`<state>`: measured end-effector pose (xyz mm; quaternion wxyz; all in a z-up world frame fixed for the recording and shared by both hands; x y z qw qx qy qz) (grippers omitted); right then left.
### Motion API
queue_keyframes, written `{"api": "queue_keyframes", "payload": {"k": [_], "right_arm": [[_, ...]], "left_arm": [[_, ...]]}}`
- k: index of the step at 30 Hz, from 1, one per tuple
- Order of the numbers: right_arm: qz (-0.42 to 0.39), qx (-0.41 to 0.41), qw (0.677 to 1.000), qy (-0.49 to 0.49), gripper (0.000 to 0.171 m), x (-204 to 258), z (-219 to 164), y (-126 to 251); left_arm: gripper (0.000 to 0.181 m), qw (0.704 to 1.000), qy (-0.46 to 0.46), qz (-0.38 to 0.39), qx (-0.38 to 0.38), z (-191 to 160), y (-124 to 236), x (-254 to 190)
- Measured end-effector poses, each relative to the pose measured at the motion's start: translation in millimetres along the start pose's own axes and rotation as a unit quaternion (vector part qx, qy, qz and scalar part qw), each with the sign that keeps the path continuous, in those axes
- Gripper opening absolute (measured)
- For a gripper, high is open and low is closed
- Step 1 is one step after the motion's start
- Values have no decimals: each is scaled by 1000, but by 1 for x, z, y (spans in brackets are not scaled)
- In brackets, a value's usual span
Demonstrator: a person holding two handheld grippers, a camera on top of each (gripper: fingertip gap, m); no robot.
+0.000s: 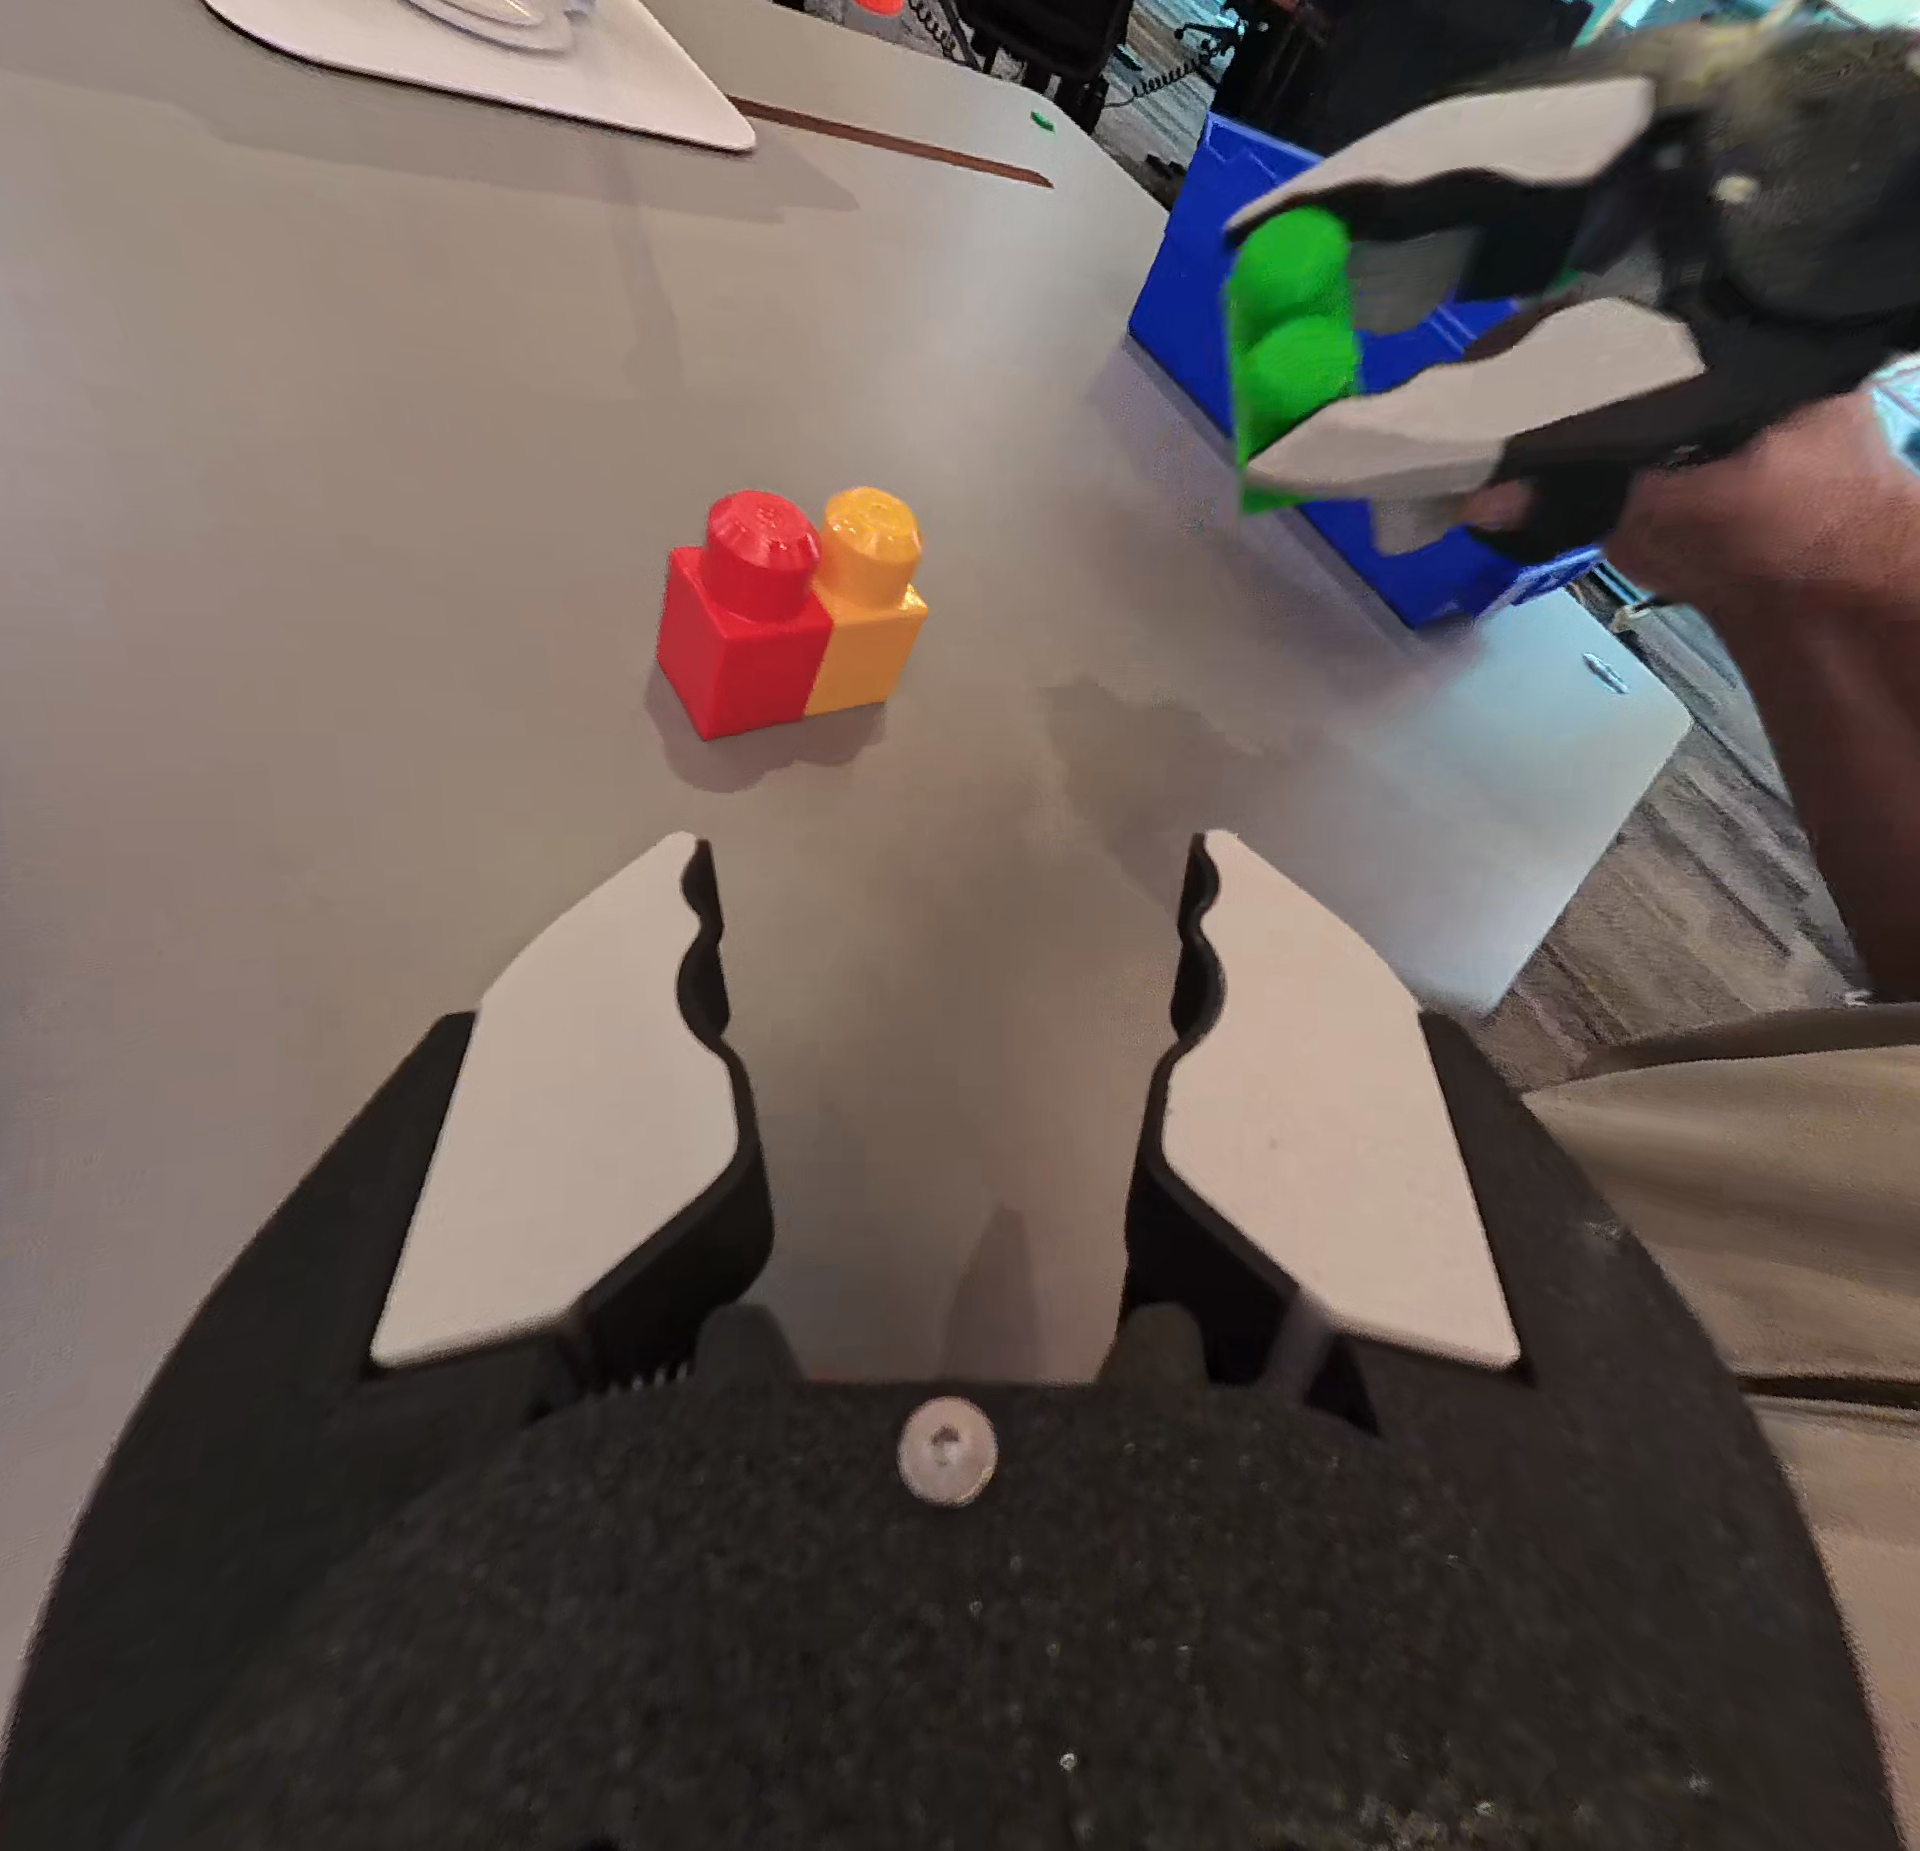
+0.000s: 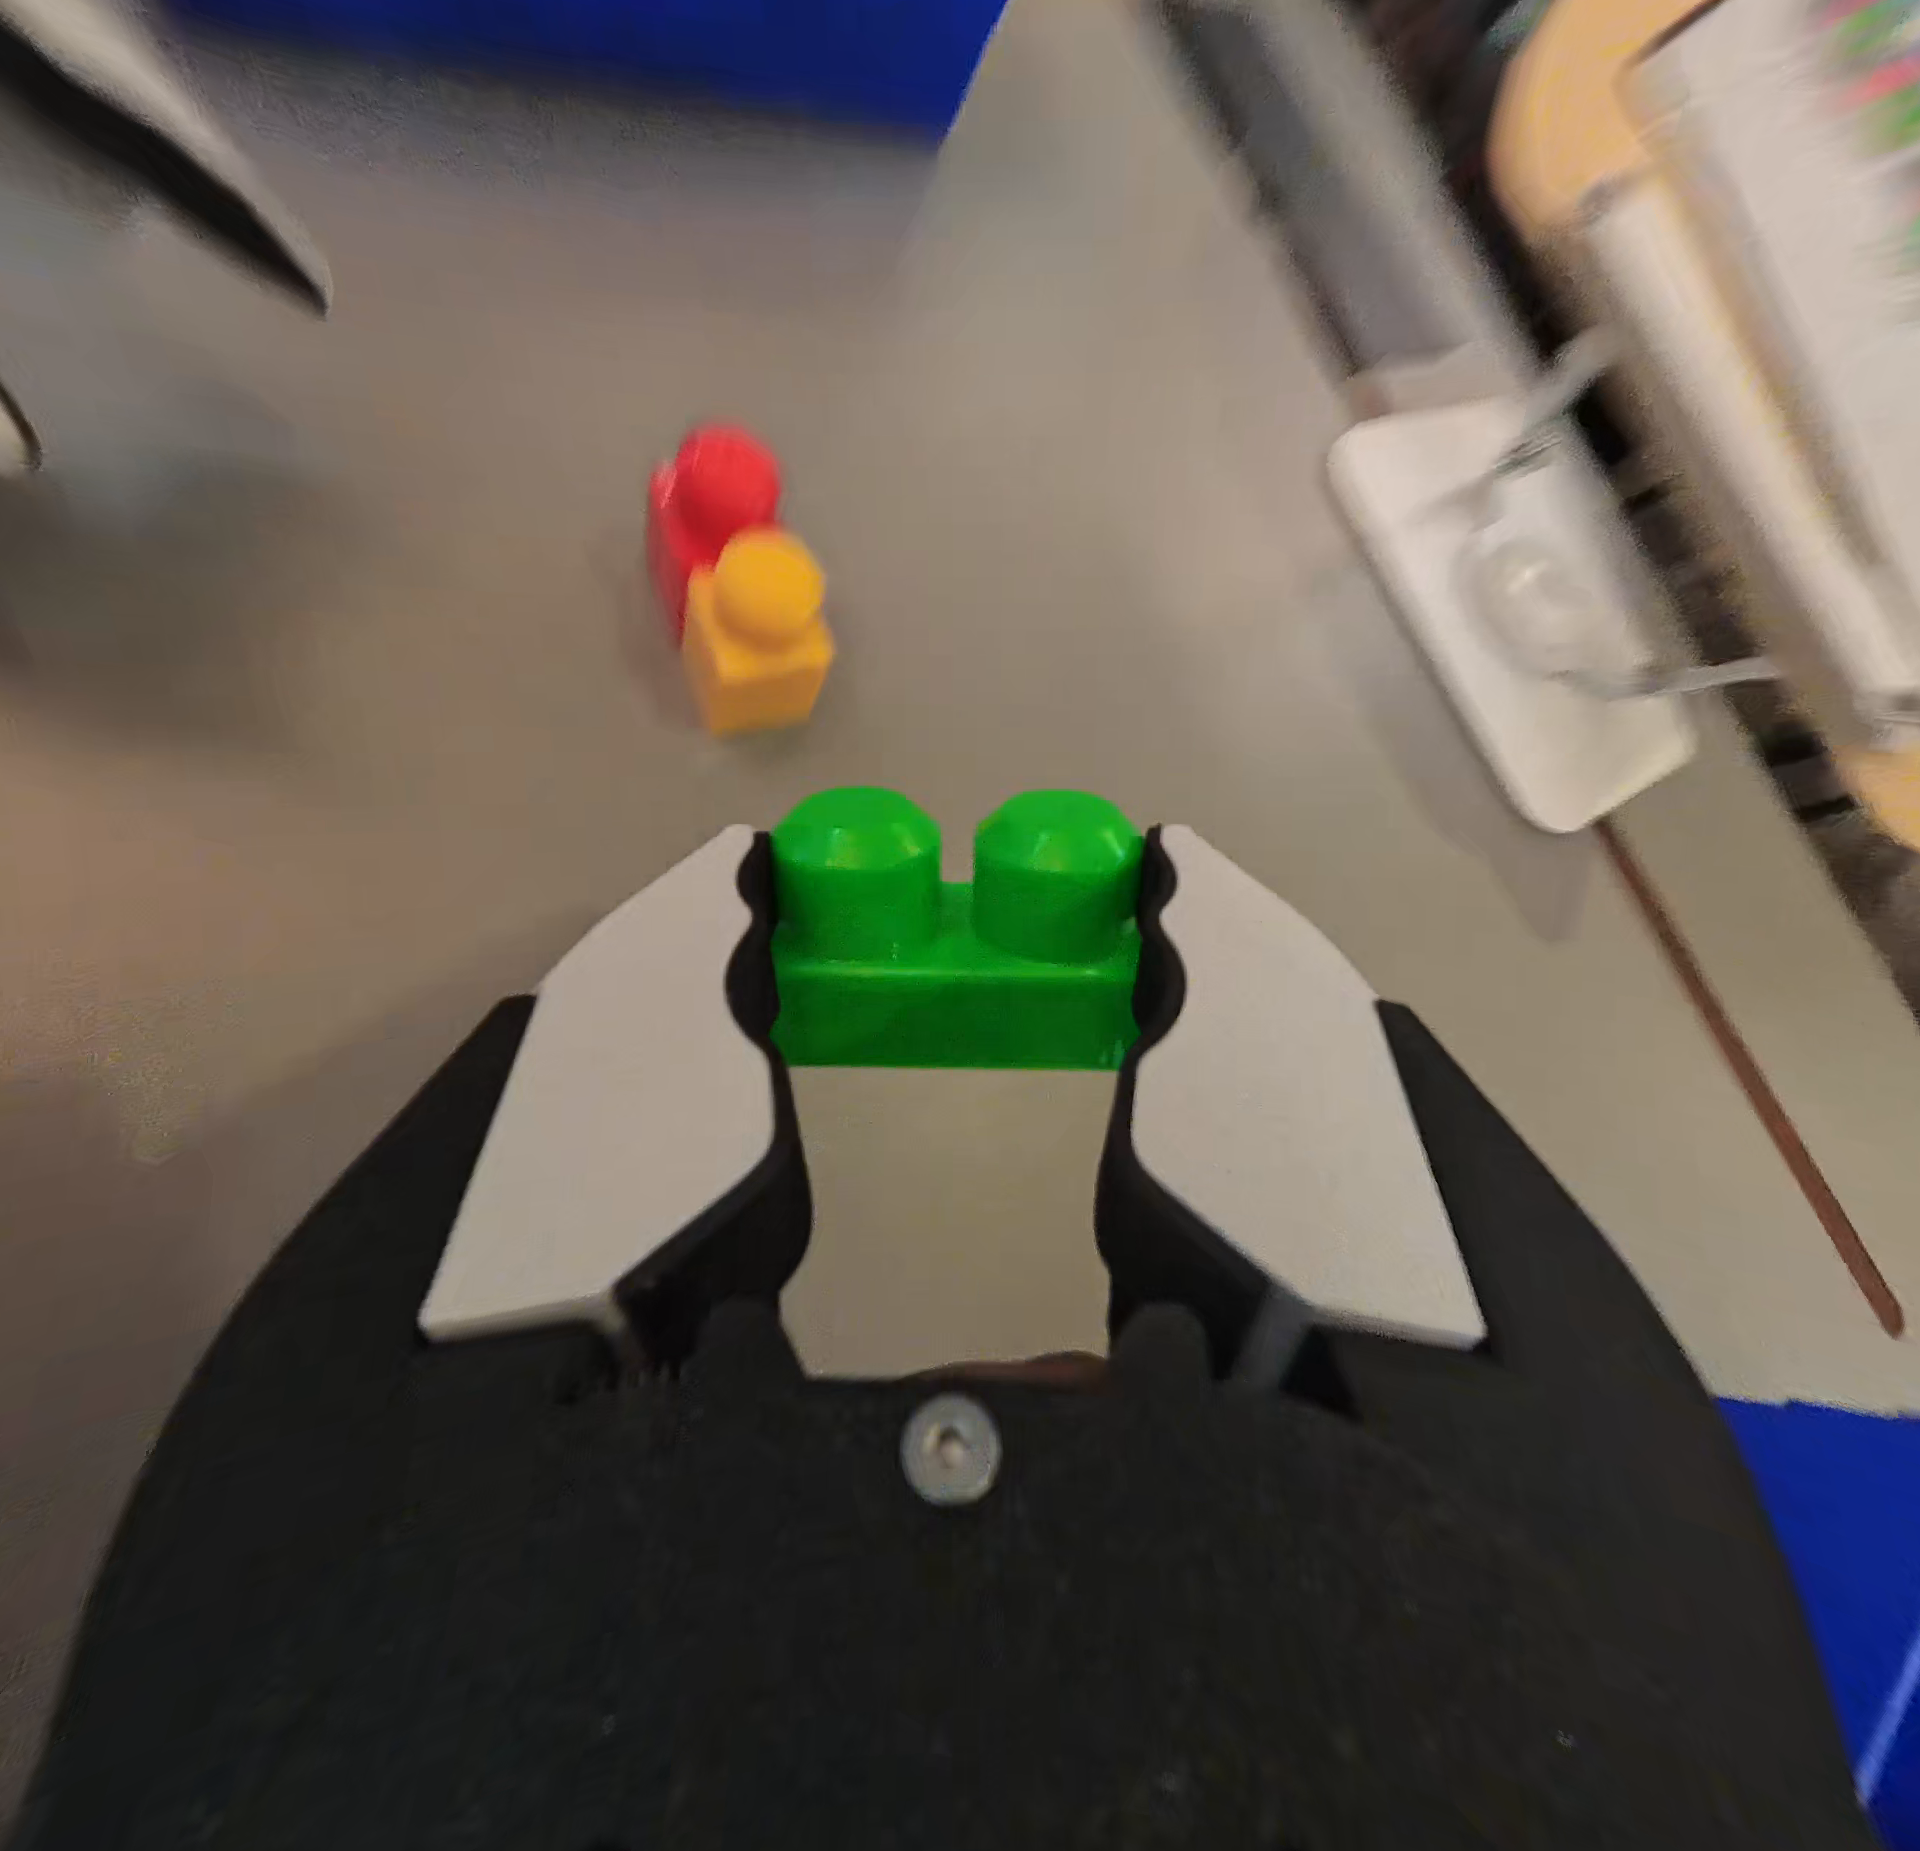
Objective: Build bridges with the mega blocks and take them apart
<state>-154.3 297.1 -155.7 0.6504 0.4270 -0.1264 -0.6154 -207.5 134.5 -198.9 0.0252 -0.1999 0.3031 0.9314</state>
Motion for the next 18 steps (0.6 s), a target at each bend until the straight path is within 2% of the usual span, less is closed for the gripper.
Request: {"api": "queue_keyframes", "payload": {"k": [3,7,14,18], "right_arm": [[-83,-105,988,-78,67,0,4,23],[-131,-124,979,-100,67,17,-8,23],[-122,-138,971,-154,67,15,-7,22],[-102,-153,966,-182,67,23,13,8]], "left_arm": [[84,999,-4,24,-27,6,6,9],[83,999,-3,45,-28,5,7,16],[83,998,-9,68,-9,-5,8,13],[83,997,-8,82,-7,-10,14,16]]}}
Point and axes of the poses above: each gripper's, where its closed fingertips meet, y back along the fingers, z out of its top, x = y × z across the jaws, the point moved 1 cm from there along y, back along the fingers, and after that the axes turned 13 degrees about x, right-handed, at the moved point
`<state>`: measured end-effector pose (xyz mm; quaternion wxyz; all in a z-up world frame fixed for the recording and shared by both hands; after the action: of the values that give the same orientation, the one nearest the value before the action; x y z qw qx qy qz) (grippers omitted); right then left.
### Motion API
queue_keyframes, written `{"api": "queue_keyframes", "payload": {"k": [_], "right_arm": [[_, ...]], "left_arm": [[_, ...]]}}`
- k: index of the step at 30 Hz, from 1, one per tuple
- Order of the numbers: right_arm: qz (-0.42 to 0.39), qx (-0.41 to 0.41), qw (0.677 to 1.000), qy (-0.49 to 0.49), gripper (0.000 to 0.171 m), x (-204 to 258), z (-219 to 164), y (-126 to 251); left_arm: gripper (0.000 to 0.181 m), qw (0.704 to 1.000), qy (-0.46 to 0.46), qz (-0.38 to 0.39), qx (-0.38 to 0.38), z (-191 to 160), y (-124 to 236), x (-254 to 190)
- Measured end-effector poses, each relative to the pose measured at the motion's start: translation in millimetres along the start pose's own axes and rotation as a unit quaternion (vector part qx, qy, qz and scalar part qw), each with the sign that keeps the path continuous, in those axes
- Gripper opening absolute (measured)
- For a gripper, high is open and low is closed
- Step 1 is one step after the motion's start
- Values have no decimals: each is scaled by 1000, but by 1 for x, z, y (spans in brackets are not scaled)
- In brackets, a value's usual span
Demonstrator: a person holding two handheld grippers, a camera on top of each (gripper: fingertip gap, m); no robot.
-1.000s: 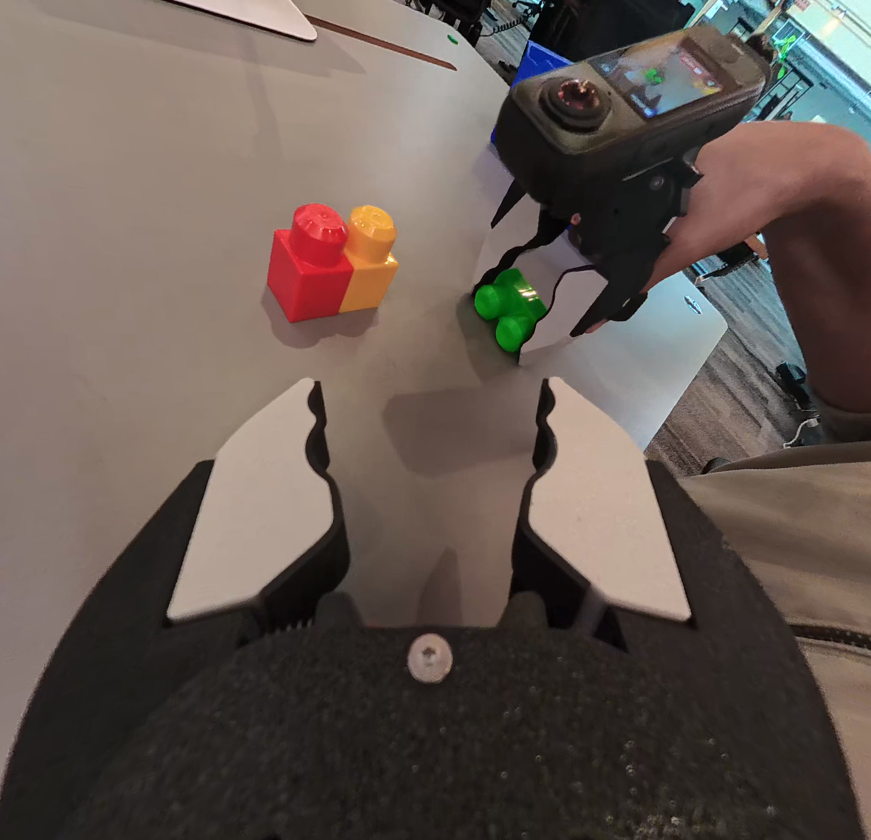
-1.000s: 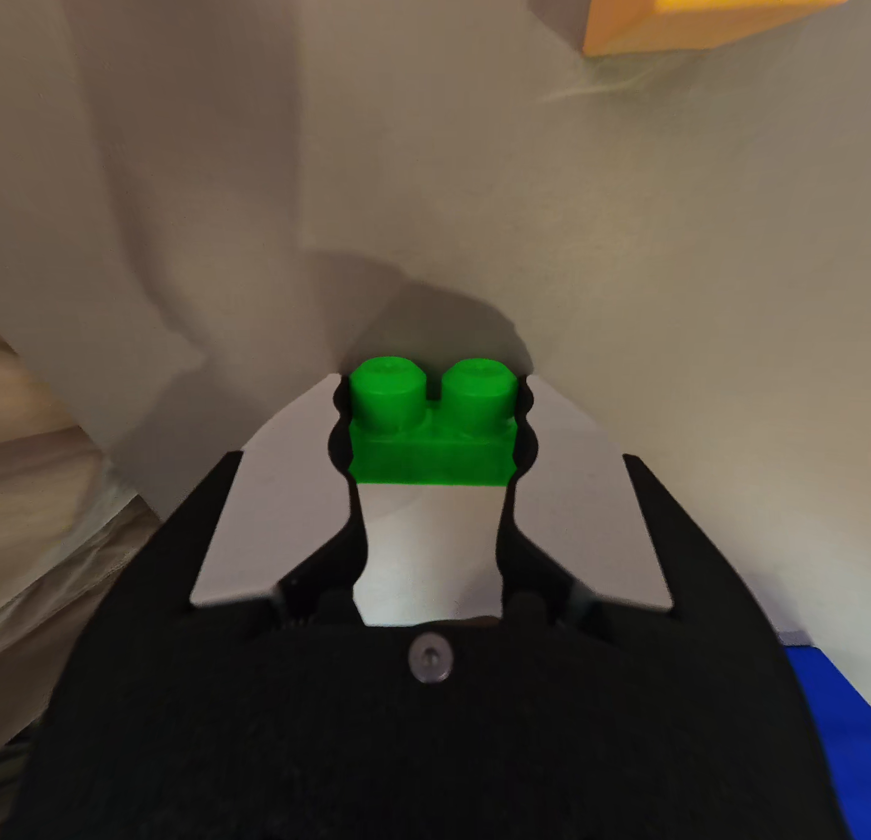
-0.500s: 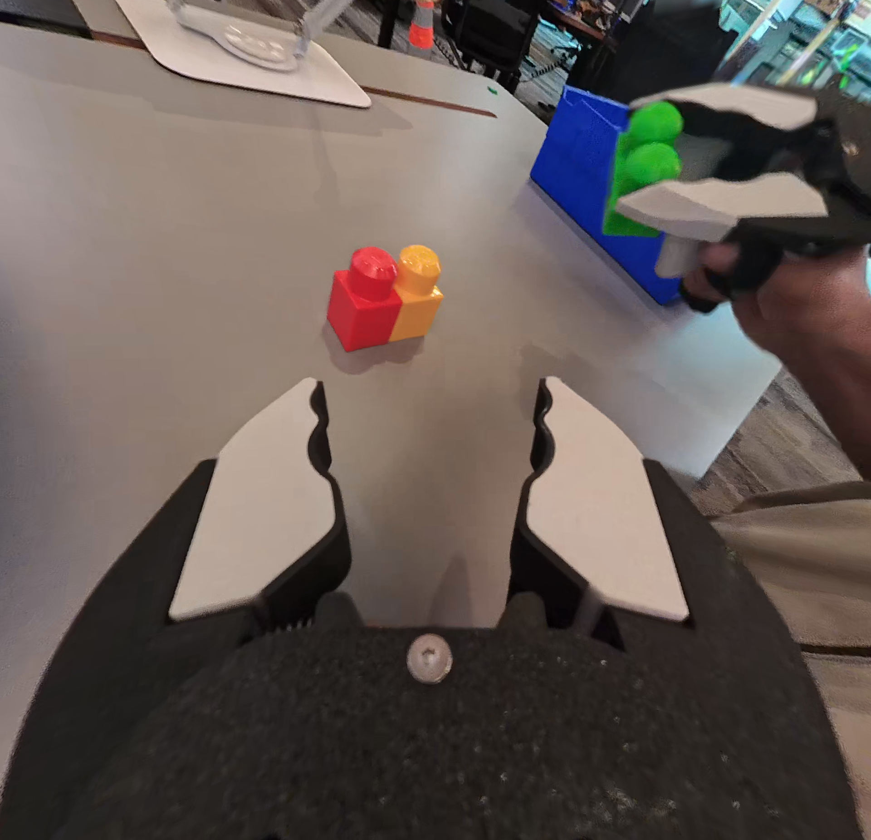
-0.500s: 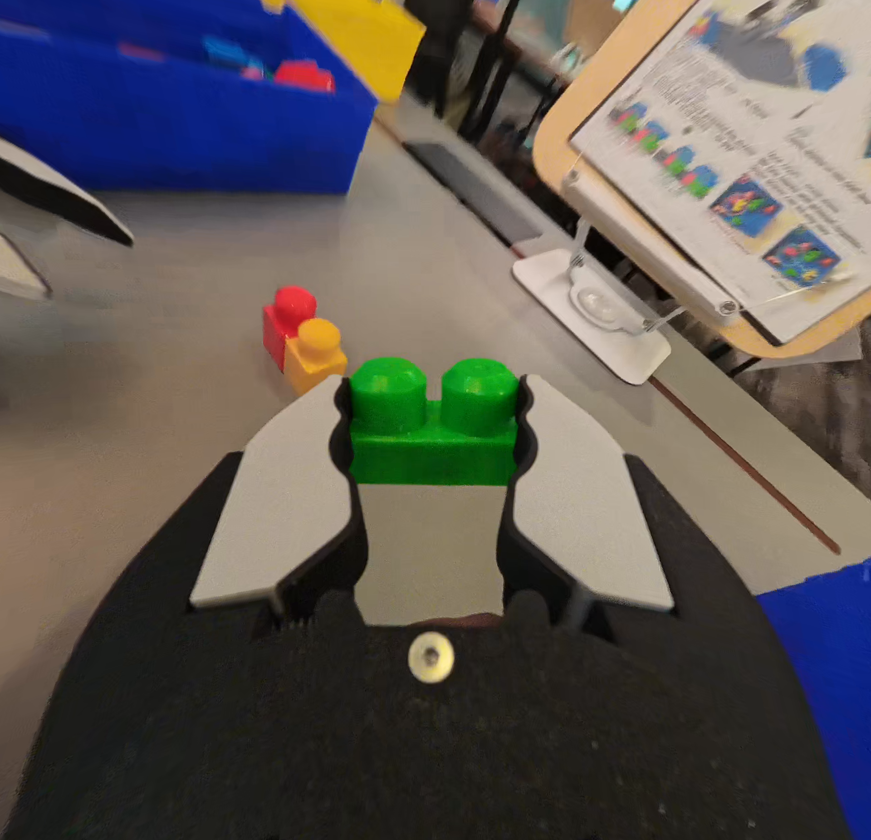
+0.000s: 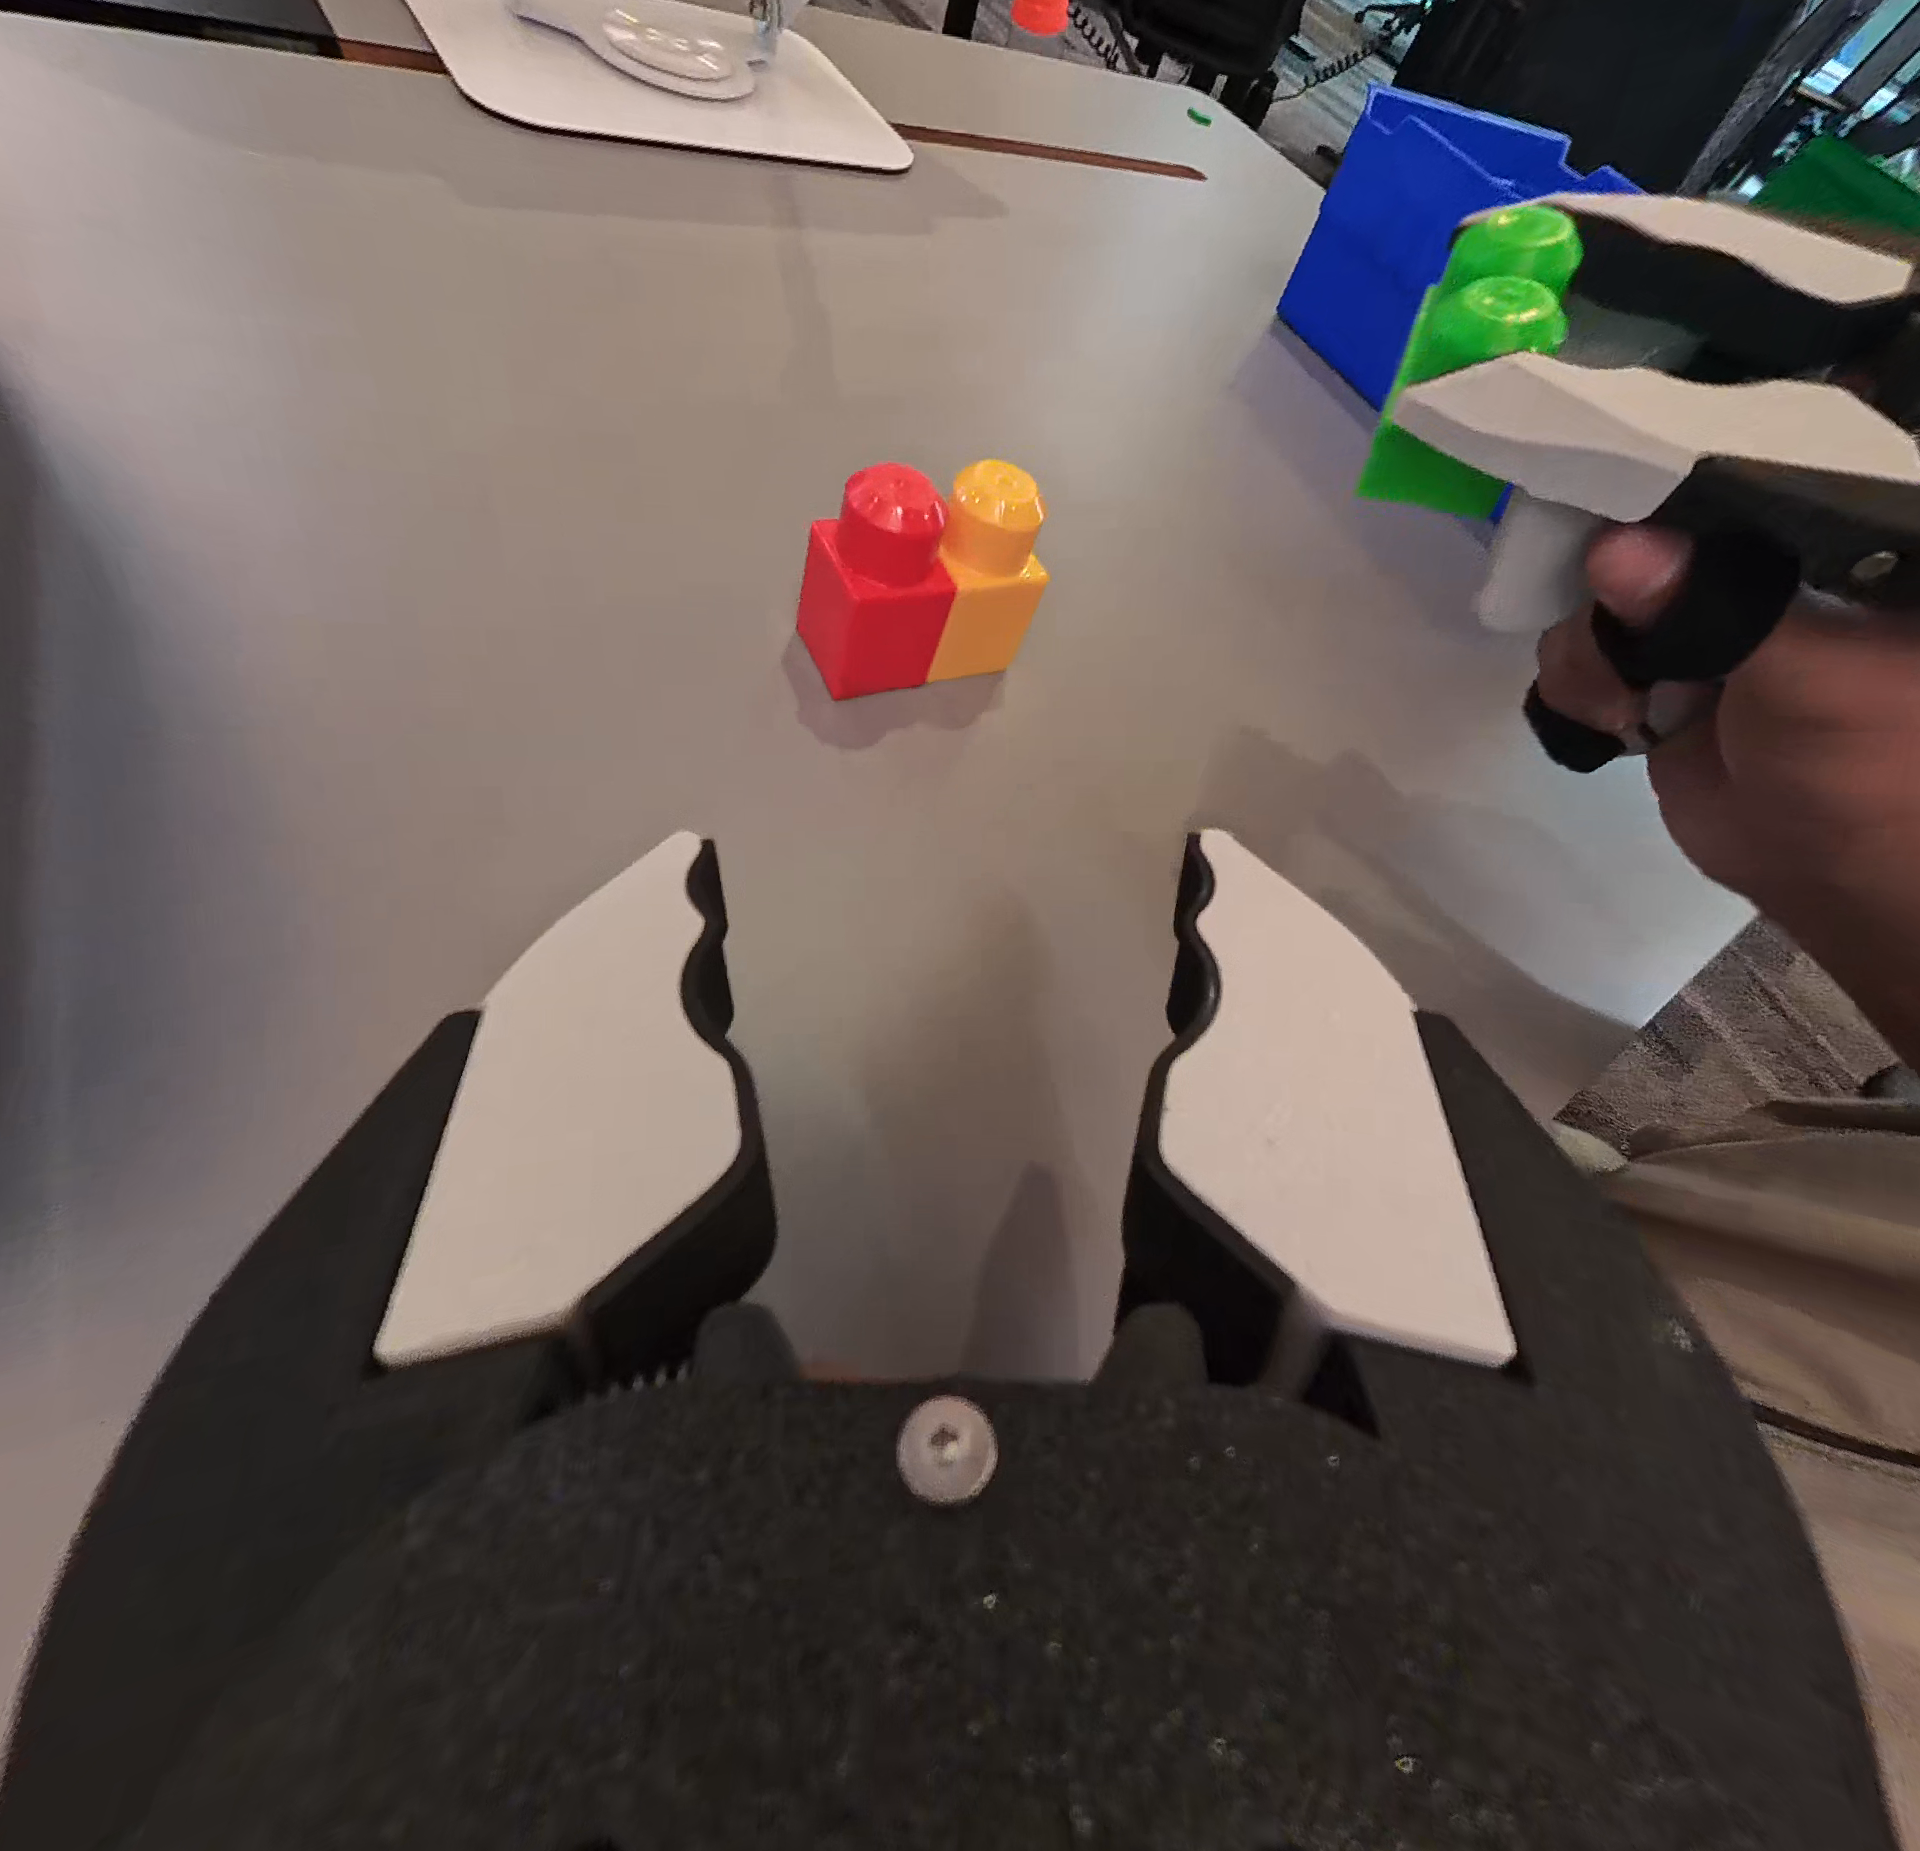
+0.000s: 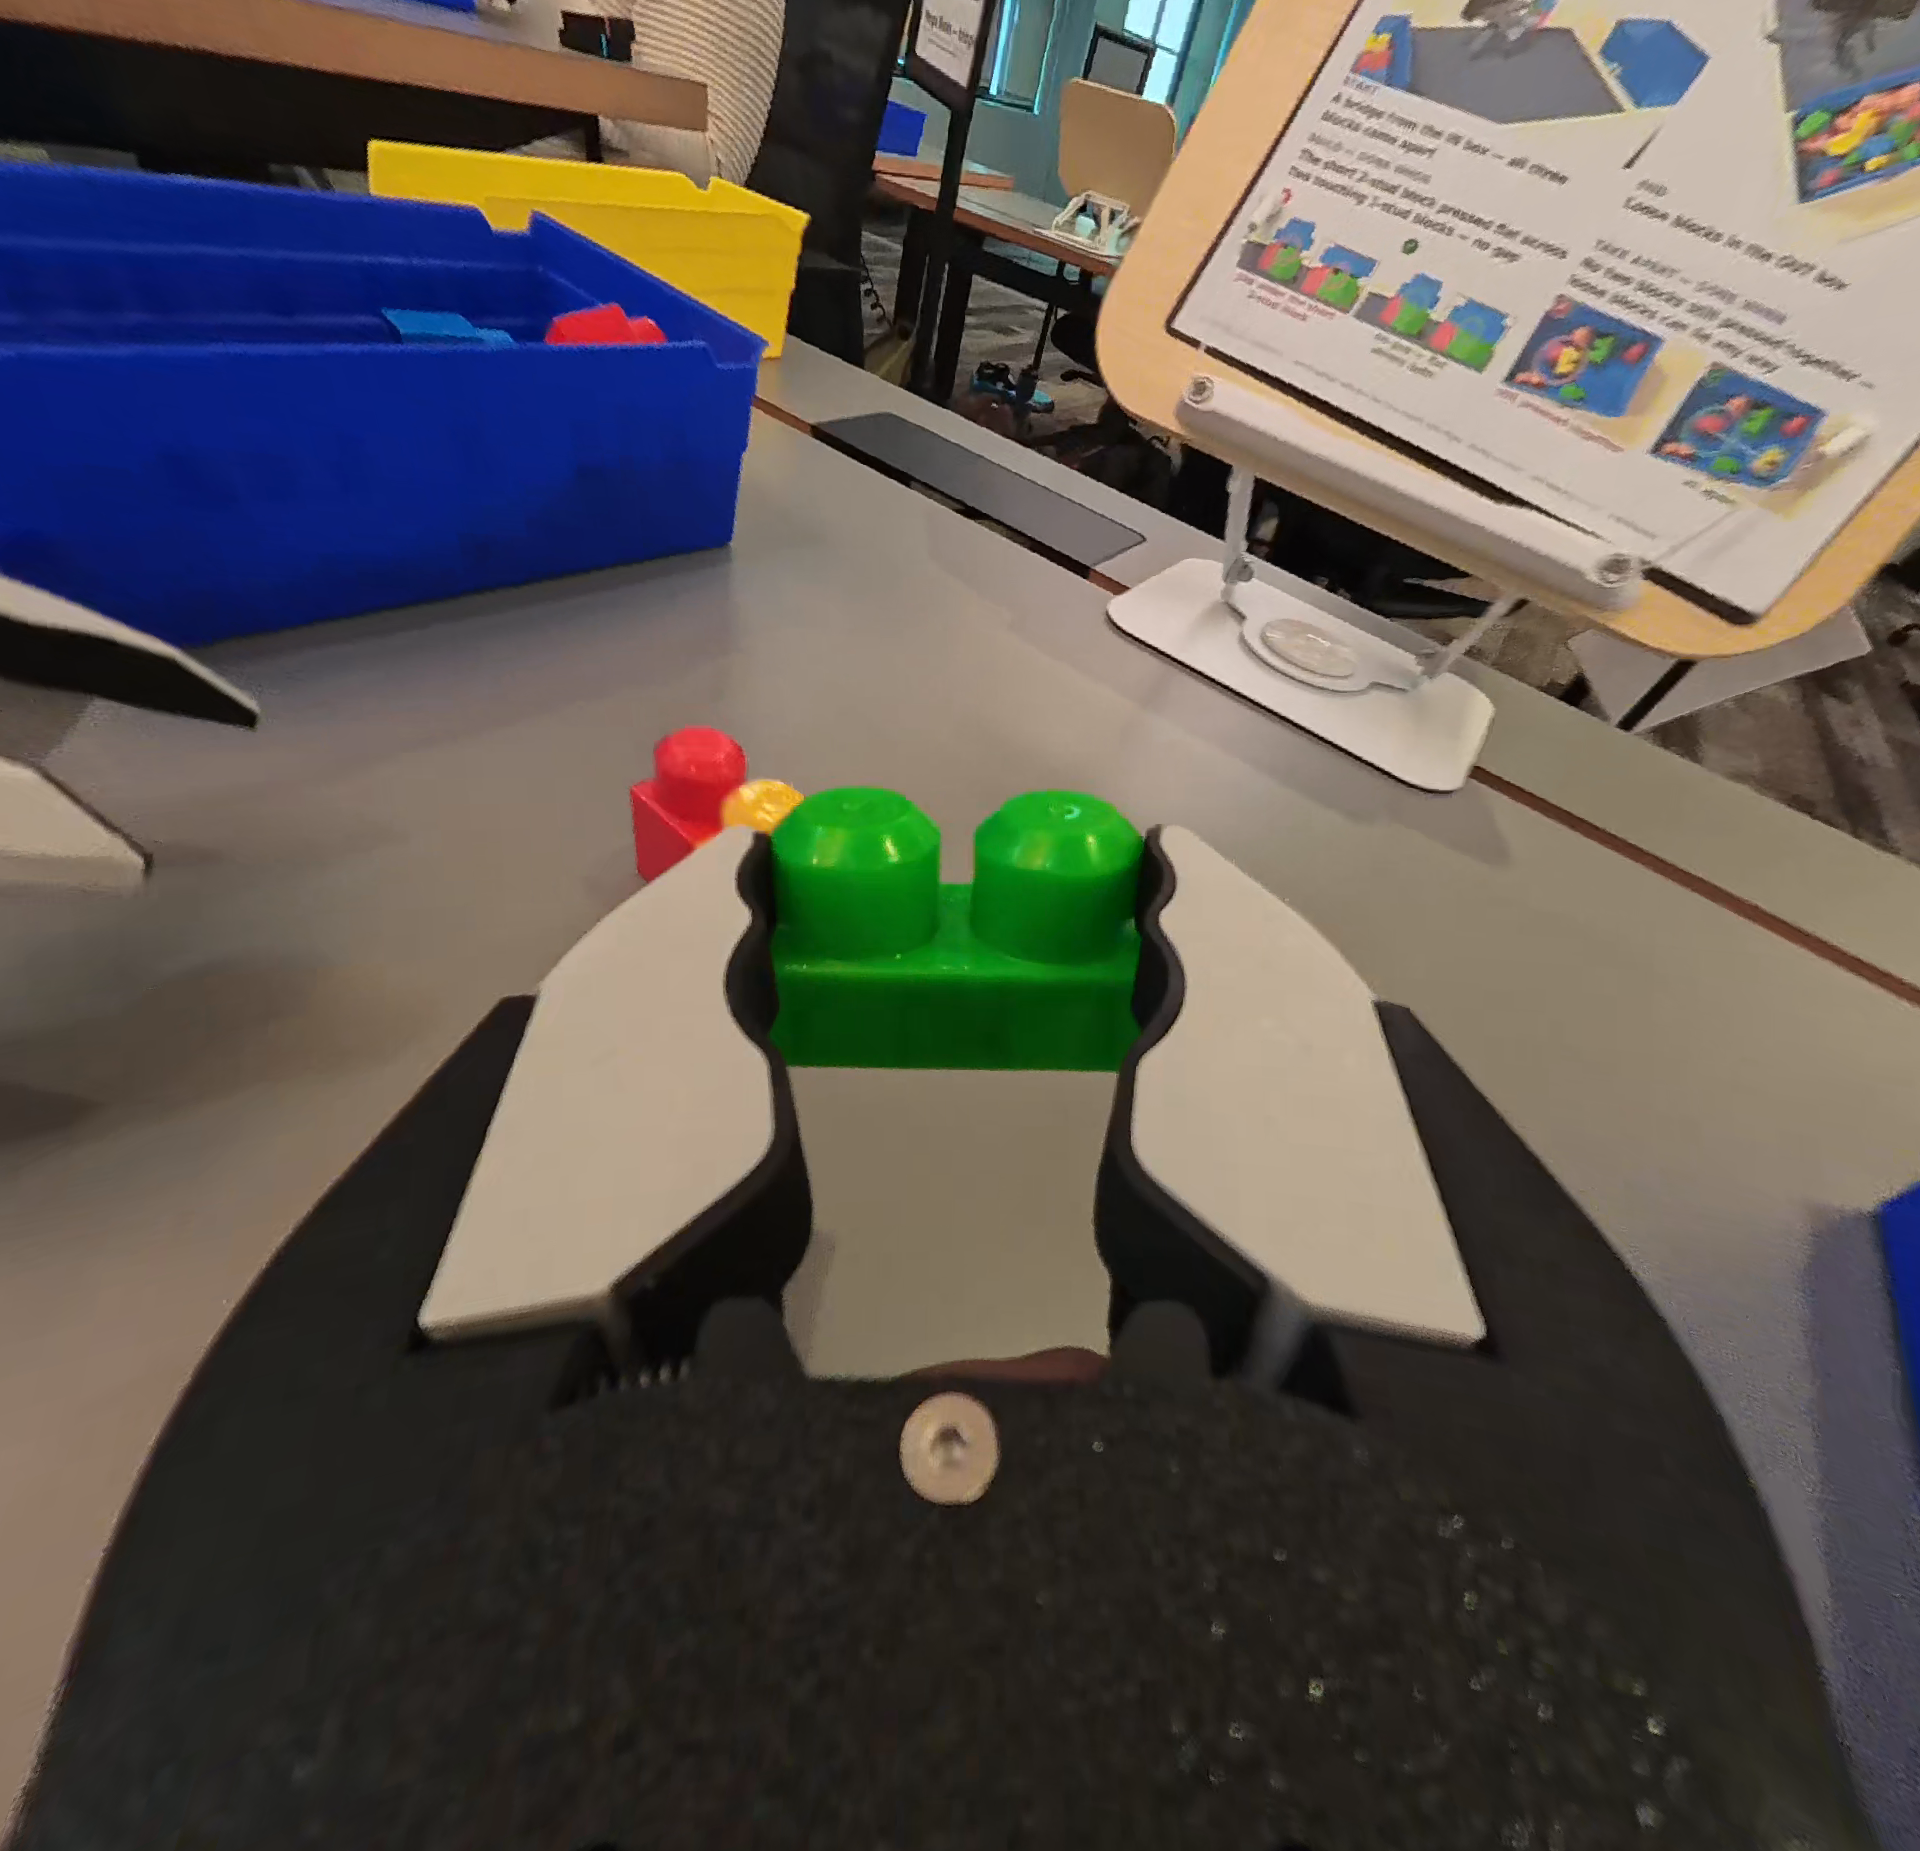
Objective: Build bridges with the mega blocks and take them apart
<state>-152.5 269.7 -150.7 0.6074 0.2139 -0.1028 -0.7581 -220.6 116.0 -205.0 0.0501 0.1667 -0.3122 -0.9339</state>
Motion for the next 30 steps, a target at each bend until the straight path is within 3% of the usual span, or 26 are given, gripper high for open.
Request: {"api": "queue_keyframes", "payload": {"k": [6,11,30], "right_arm": [[-28,-35,999,-1,67,46,37,-46],[-83,-7,995,-59,67,46,36,-78],[-113,19,985,-133,67,51,22,-105]], "left_arm": [[83,1000,4,8,-9,-2,19,10],[83,1000,-6,12,-14,-2,35,13],[83,1000,-13,-15,-13,-13,37,19]]}}
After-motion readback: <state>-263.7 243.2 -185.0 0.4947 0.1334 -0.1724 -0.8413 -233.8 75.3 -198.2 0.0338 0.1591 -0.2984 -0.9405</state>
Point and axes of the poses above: each gripper's, where its closed fingertips meet, y back along the fingers, z out of its top, x = y × z across the jaws, the point moved 1 cm from there along y, back along the fingers, and after that the axes turned 13 degrees about x, right-handed, at the moved point
